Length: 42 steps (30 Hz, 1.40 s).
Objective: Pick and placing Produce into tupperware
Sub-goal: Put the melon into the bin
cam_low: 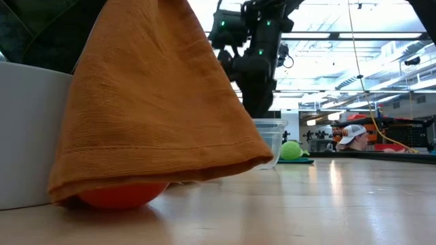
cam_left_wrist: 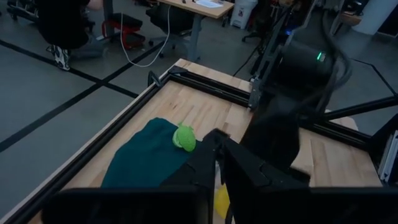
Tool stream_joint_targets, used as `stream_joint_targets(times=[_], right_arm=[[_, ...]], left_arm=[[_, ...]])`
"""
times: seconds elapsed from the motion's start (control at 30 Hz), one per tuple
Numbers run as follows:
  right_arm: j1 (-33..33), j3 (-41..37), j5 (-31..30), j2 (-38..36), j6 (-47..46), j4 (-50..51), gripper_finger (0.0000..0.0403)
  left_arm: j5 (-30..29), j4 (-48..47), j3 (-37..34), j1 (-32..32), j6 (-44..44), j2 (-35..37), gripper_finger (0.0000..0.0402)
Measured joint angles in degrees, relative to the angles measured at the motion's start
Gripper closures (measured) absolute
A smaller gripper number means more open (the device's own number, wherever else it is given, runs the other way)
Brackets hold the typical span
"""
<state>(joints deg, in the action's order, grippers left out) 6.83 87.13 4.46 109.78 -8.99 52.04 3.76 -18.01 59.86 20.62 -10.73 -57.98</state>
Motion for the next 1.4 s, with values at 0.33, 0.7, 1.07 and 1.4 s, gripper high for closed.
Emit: stream_joint_targets(times=[0.33,0.7,1.07,1.4], right_arm=[[2.09,0.00,-7.61,-11.04,-2.86,11.48,0.0163],[6.24,-7.44,-7.97,-21.28,-0.65,16.93,0.0163],[6.95,-22.09,-6.88,-27.55,7.16,14.95,0.0163],[10.56,-25.88,-6.58,-25.32,13.11,5.16,0.0163]], left_arm=[[0.01,0.09,0.00,0.00,0.01,0.00,0.0364],[-0.01,0.12,0.00,-0.02,0.00,0.00,0.0369],[-0.04,0.14,0.00,-0.01,-0.23,0.00,0.0366],[-0.71,0.17,0.00,-0.02,-0.63,-0.02,0.0364]])
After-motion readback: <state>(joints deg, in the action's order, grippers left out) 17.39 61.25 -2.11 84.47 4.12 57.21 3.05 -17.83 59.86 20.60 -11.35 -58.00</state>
